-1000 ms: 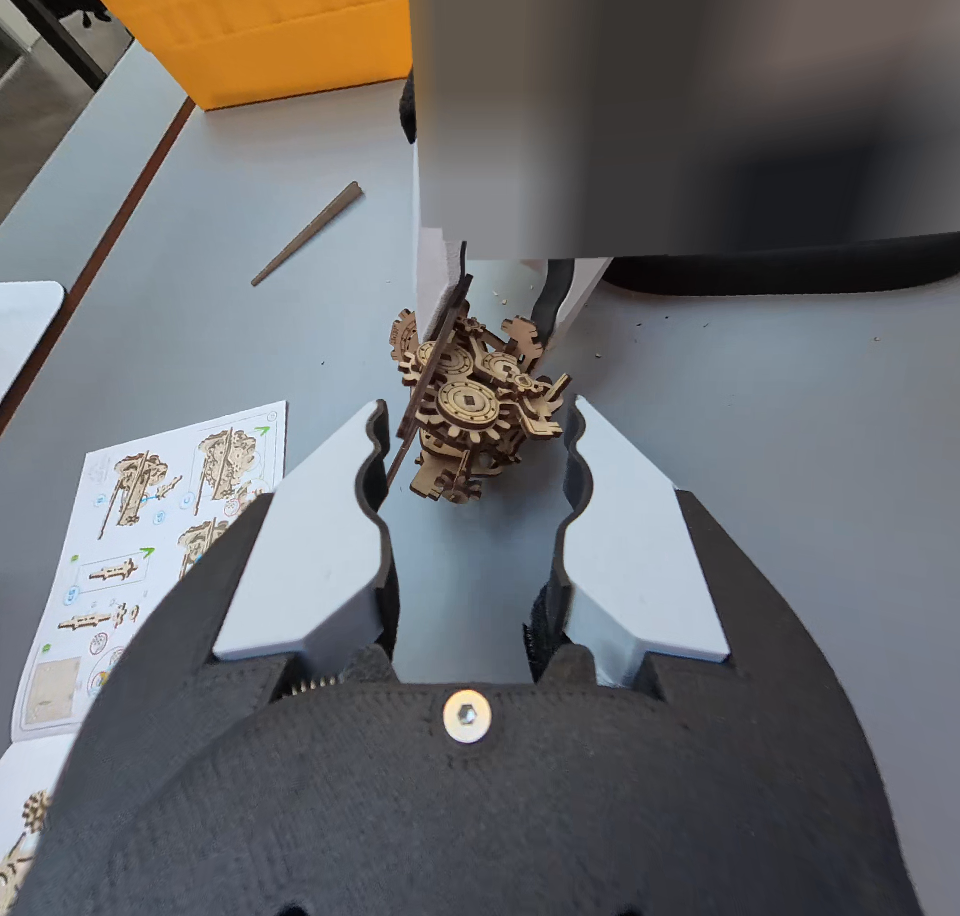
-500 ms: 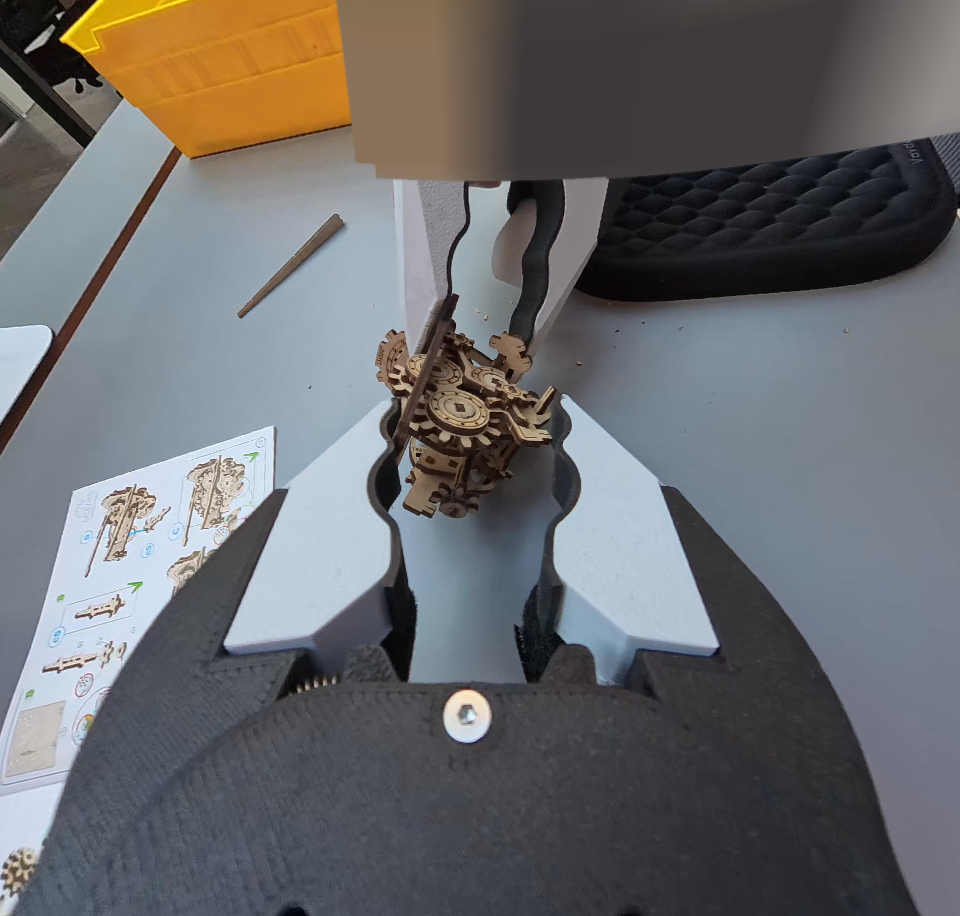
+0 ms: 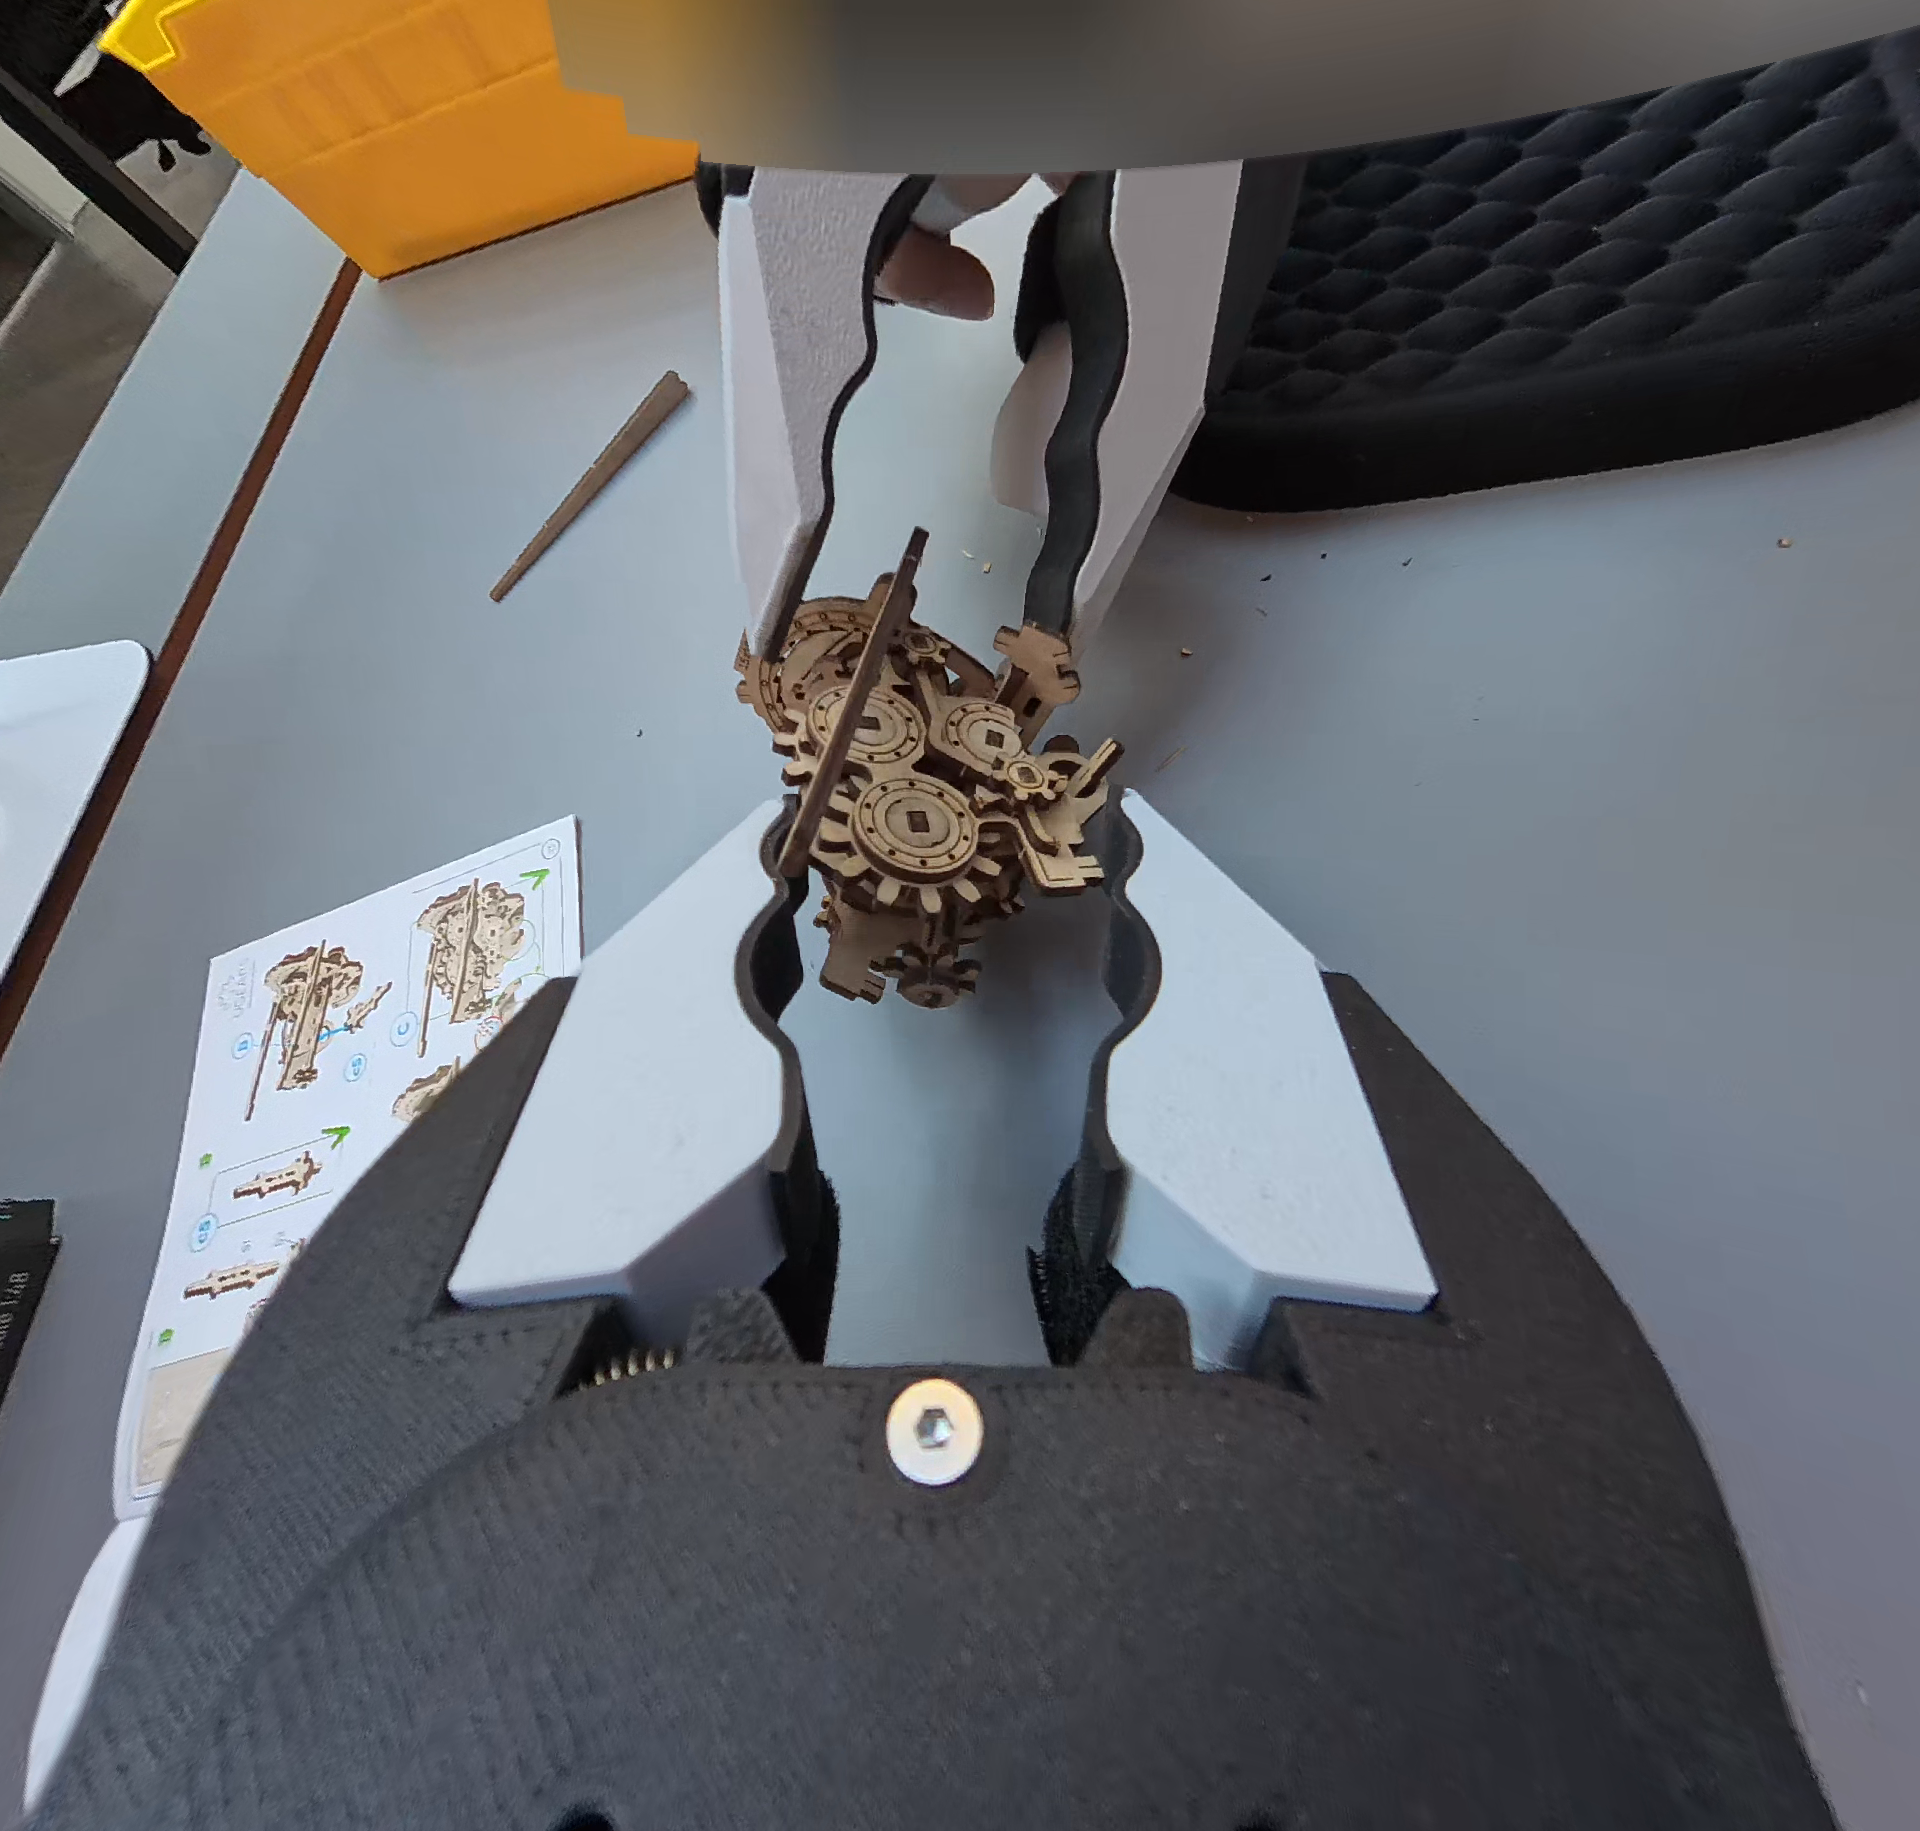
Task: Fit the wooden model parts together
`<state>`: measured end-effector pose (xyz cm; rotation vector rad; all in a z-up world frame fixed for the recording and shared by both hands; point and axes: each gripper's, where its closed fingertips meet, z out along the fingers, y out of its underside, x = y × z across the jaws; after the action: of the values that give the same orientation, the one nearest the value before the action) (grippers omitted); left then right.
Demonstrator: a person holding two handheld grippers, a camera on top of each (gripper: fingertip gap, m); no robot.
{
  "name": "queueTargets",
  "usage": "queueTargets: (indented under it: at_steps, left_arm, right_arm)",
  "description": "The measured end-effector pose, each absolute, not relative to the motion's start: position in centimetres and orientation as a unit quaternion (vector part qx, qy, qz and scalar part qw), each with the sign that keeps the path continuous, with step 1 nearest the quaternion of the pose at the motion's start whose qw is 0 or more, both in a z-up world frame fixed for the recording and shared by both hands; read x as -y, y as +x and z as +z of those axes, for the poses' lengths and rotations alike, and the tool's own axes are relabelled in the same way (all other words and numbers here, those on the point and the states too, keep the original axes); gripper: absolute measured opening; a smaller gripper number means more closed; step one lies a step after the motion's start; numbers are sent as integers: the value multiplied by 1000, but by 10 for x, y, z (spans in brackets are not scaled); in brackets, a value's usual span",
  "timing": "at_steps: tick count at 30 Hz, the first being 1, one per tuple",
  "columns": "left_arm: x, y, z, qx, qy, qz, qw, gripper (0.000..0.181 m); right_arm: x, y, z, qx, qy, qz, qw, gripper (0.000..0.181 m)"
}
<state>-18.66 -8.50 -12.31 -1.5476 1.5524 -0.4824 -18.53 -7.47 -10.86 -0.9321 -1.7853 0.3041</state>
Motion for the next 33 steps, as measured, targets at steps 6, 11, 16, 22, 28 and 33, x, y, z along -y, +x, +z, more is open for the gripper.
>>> queueTargets:
  at_steps: [6, 11, 16, 22, 28, 33]
  left_arm:
    - [91, -186, -123, -650, -601, -165, 435, 56]
    - [96, -186, -124, -667, -589, -156, 428, 56]
    - [99, -187, -122, -676, -581, -152, 428, 56]
    - [103, -187, -123, -686, -573, -150, 423, 56]
    - [104, -185, -120, -680, -574, -163, 425, 56]
    - [98, -188, -118, -650, -603, -194, 421, 54]
  right_arm:
    - [83, -187, -114, 767, -364, 119, 515, 43]
    - [86, -190, -113, 768, -362, 117, 516, 55]
    - [88, -193, -111, 772, -361, 126, 507, 57]
    - [95, -194, -115, 786, -350, 137, 491, 53]
    - [96, -193, -114, 786, -354, 136, 489, 48]
    - [93, -193, -111, 773, -369, 138, 497, 47]
